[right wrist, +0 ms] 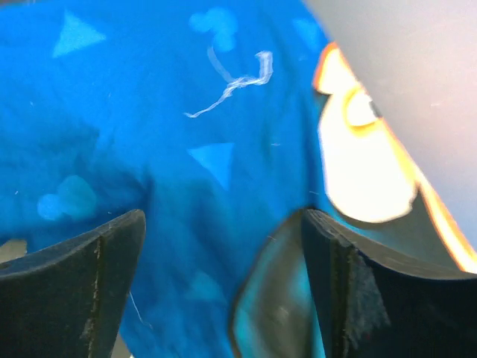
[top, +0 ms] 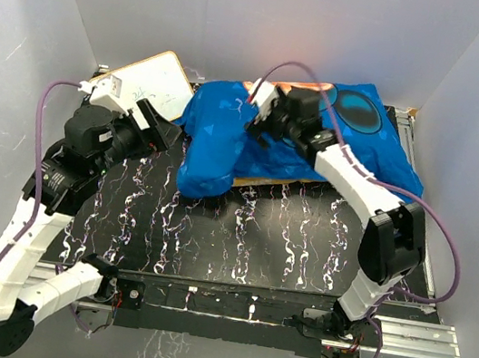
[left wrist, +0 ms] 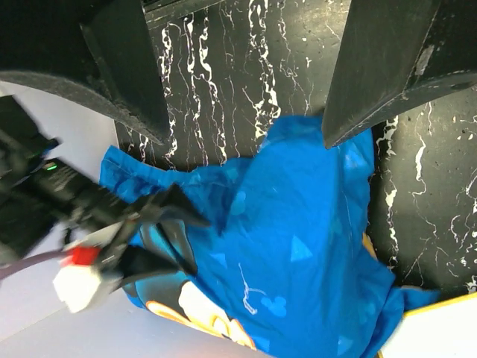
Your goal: Put the pillow into the pillowcase
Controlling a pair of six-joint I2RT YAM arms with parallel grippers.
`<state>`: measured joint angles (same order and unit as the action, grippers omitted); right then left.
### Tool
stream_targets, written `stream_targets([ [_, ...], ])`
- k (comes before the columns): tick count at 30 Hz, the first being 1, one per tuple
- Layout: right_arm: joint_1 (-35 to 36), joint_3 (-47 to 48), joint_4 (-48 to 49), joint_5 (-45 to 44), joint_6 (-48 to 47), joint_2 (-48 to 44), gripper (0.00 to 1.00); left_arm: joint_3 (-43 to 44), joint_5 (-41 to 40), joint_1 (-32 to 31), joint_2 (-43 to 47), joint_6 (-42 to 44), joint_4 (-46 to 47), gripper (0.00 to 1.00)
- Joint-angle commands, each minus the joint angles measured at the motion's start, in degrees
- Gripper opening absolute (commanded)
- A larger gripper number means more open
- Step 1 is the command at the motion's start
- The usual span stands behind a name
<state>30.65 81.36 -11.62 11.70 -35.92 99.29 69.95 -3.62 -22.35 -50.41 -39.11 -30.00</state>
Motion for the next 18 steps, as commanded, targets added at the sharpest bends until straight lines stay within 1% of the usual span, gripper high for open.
stream_targets([
  [1,-3.91,15.6,-7.53,10.97,12.88,-3.27,0.97,1.93,2.03,0.02,-1.44,0.04,1.61,0.84],
  [3,-5.88,22.75,-14.49,12.99,19.01,-2.9,0.98,3.72,3.34,0.03,-2.26,0.4,2.88,0.91],
  [5,-10.33,28.64,-18.85,15.19,28.26,-2.34,0.98,6.36,4.21,0.08,-3.74,0.56,3.36,0.97],
  [6,-12.43,30.74,-20.16,14.5,33.23,-2.26,0.98,8.1,4.5,0.06,-4.86,0.69,3.15,0.97],
  [8,-15.48,35.55,-24.29,8.56,39.08,-1.93,0.98,13.46,4.87,0.07,-8.27,1.19,2.0,0.97],
  [10,-17.51,41.25,-29.9,2.91,41.06,-0.86,0.98,19.27,5.46,0.06,-11.89,2.13,0.43,0.97],
  [12,-20.84,45.32,-33.45,2.62,42.07,-0.88,0.98,25.85,6.55,0.05,-15.67,3.35,-0.88,0.97],
  [14,-23.87,46.62,-33.59,1.52,42.05,-2.53,0.98,32.7,7.26,0.02,-19.14,4.34,-2.21,0.97],
  [18,-25.02,45.58,-30.34,-4.38,39.45,-7.16,0.98,42.75,8.64,0.1,-23.78,5.27,-3.1,0.97],
])
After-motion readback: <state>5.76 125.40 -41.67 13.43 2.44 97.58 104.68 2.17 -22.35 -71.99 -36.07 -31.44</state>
